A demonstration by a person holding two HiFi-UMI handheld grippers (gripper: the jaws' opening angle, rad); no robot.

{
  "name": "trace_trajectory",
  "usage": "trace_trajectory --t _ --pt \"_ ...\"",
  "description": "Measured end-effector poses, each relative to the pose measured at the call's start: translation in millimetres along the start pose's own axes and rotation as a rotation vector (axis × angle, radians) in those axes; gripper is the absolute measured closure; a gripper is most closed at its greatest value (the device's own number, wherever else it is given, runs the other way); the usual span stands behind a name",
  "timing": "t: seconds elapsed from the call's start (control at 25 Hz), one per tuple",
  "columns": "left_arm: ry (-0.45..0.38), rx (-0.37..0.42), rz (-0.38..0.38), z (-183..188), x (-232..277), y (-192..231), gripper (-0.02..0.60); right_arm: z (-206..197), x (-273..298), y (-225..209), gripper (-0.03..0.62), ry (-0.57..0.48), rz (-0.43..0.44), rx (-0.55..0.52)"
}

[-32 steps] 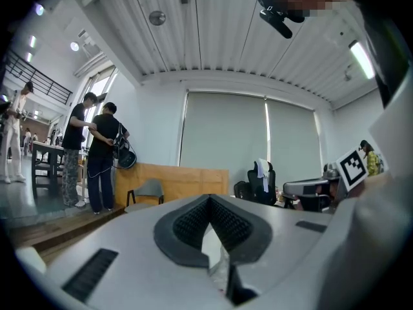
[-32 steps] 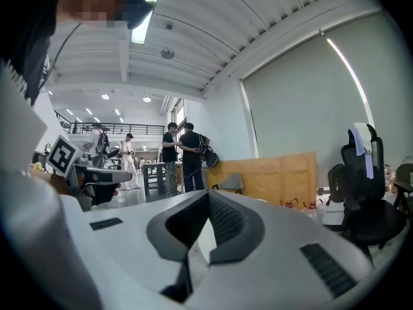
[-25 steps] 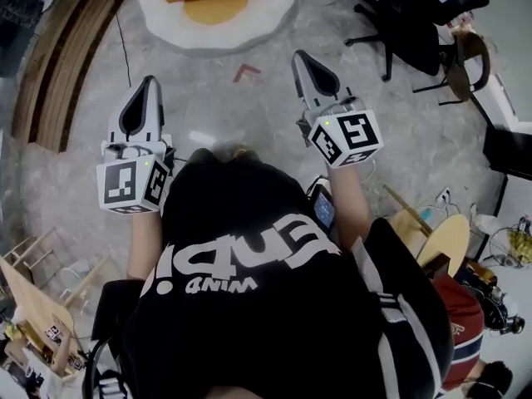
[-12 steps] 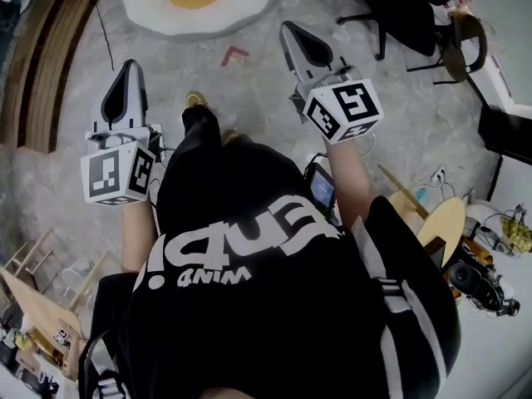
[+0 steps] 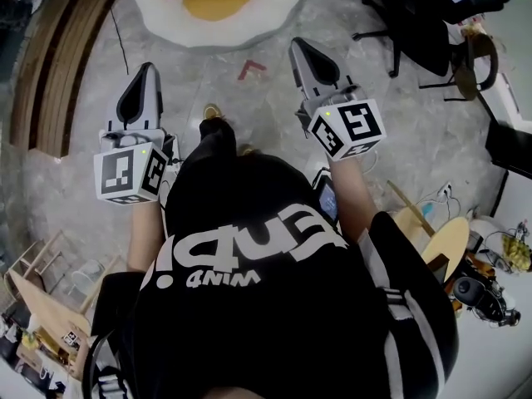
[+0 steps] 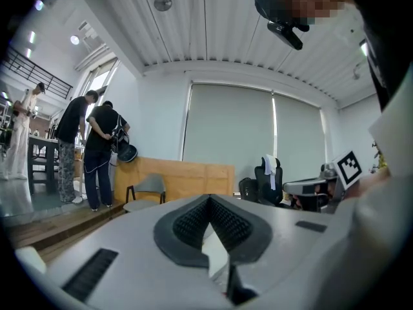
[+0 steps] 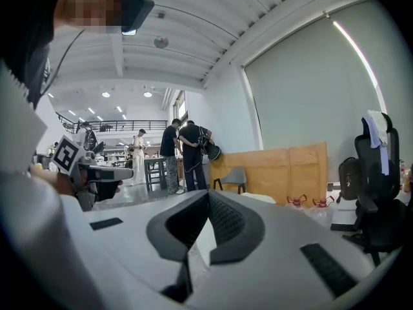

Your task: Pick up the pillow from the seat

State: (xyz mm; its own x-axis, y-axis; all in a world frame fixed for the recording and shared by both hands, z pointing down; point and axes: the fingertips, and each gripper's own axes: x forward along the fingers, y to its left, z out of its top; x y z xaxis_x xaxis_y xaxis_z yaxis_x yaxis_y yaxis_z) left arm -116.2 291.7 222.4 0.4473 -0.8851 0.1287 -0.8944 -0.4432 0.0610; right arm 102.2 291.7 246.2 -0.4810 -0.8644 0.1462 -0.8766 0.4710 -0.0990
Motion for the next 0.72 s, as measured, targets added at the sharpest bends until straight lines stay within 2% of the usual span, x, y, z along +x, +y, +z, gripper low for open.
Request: trace_trajectory --t 0.4,0.72 --pt "0.012 0.007 -0.043 7 57 50 0.572 6 75 5 0.572 -0.008 -0.009 0.034" --pt "0.002 0.024 -0.087 25 94 89 0.572 26 118 -1 0.572 -0.034 -0.057 0.027"
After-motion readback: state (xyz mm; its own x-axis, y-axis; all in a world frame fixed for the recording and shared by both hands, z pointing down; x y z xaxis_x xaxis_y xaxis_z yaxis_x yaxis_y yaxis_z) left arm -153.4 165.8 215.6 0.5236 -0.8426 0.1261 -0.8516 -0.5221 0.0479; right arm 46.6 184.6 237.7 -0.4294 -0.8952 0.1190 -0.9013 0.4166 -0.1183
